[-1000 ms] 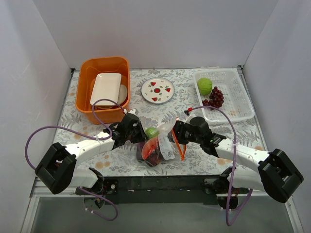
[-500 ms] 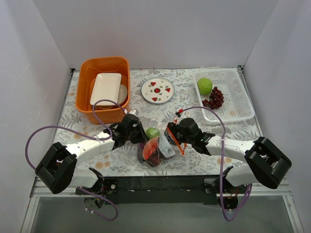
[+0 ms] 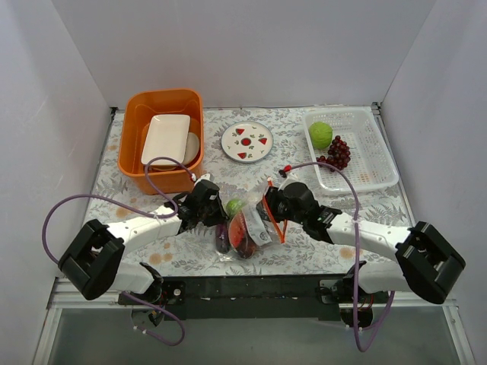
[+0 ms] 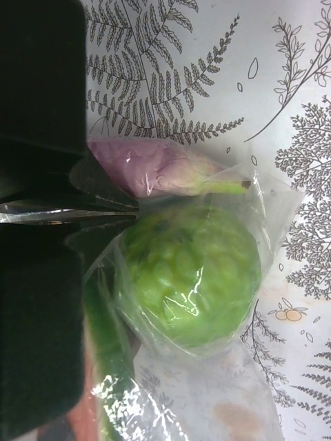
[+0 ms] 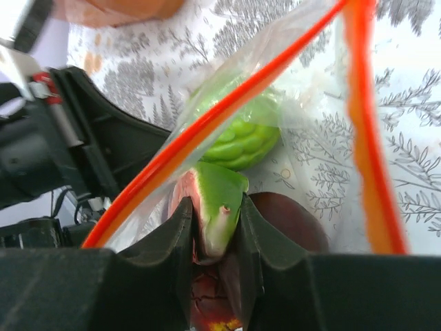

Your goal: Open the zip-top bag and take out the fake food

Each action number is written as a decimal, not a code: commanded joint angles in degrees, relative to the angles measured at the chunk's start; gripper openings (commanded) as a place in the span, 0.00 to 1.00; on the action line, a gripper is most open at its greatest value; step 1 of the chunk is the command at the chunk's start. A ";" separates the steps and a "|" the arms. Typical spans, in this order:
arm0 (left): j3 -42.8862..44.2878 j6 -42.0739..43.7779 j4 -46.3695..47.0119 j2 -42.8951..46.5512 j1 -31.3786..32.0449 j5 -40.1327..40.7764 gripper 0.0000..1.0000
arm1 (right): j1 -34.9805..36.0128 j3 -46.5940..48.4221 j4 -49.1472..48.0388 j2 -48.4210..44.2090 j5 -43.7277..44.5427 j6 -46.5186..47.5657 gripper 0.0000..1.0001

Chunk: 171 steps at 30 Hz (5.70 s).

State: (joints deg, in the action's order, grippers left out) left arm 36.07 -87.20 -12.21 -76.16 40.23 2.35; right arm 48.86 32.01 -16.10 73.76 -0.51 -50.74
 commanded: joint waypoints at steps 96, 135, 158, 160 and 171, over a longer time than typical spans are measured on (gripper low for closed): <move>4.00 2.30 -3.97 2.07 -1.03 -1.29 0.07 | -18.73 8.07 25.42 -12.76 -13.98 16.56 0.36; 1.54 -4.03 -3.44 7.61 8.72 -6.83 0.05 | -14.58 1.92 21.56 -16.54 -16.18 11.99 0.23; -0.92 -5.44 3.77 -1.62 10.05 -6.57 0.04 | 0.96 1.47 11.00 -0.11 -7.93 13.65 0.81; -1.01 -5.61 4.29 -2.32 9.96 -6.83 0.04 | 1.94 1.83 10.65 1.38 -6.96 13.65 0.83; -2.06 -6.14 4.39 -1.80 9.96 -3.52 0.04 | 5.02 3.23 12.14 3.50 3.32 11.81 0.69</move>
State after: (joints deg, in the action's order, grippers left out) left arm 34.83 -92.92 -7.22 -79.09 50.00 -4.93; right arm 53.21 32.91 -3.75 77.76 -3.22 -38.54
